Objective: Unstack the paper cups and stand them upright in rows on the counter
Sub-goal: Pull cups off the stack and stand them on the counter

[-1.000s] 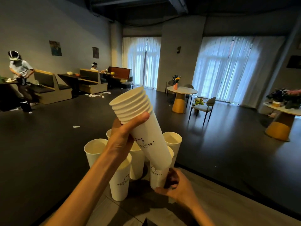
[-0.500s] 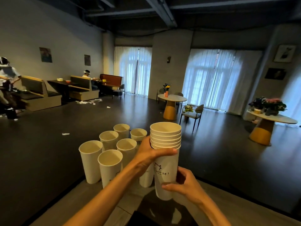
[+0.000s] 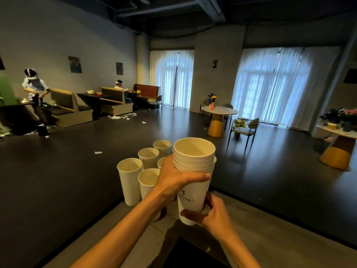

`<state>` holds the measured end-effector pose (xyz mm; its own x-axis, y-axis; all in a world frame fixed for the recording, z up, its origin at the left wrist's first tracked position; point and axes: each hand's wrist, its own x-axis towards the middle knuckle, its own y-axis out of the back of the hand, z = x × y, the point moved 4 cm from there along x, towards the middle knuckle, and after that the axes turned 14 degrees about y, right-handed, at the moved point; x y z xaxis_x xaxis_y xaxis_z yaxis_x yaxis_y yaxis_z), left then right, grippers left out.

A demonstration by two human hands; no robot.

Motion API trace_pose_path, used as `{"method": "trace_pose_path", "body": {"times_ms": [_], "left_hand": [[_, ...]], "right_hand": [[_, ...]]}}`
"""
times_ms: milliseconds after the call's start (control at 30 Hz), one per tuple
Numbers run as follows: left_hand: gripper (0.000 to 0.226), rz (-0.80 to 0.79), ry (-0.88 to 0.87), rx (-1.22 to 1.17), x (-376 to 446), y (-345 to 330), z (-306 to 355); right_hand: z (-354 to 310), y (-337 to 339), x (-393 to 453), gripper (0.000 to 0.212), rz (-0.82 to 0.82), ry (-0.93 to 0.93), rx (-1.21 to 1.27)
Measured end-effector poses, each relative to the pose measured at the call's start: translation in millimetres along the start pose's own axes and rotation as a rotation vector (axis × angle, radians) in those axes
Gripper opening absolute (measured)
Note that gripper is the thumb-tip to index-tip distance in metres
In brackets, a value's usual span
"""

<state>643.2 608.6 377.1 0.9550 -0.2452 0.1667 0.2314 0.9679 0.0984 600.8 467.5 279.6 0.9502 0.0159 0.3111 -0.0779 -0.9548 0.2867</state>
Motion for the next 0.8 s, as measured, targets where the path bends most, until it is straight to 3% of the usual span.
{"method": "trace_pose_path", "body": {"times_ms": [67, 167, 267, 333, 467, 567, 667, 800], "left_hand": [[0.064, -0.013, 0.006, -0.003, -1.1, 8.1, -3.0], [0.095, -0.096, 0.032, -0.039, 2.5, 19.1, -2.8], [0.112, -0.085, 0.002, -0.064, 11.0, 31.3, 7.9], [0.103, -0.053, -0.048, -0.01, 15.2, 36.3, 18.1], [0.081, 0.136, -0.128, 0.059, 12.3, 34.5, 23.1], [0.084, 0.232, -0.206, 0.027, 7.8, 35.5, 22.9], [0.083, 0.265, -0.269, -0.028, 5.1, 48.0, 37.3], [0.088, 0.284, -0.321, -0.113, 3.2, 67.5, 67.7]], "right_hand": [[4.5, -7.0, 1.8, 0.073, -0.026, -0.007, -0.018], [4.6, -13.0, 9.8, 0.088, -0.071, 0.046, -0.084], [-0.7, -18.9, 19.9, 0.084, -0.178, 0.065, -0.104], [-1.7, -22.9, 22.5, 0.079, -0.172, 0.065, -0.106], [-5.0, -36.7, 27.6, 0.066, 0.05, 0.073, -0.109], [2.0, -54.2, 29.6, 0.073, 0.091, -0.033, -0.199], [15.2, -59.8, 14.2, 0.076, 0.149, 0.08, -0.127], [40.2, -63.2, 4.2, 0.091, 0.206, 0.021, -0.127]]}}
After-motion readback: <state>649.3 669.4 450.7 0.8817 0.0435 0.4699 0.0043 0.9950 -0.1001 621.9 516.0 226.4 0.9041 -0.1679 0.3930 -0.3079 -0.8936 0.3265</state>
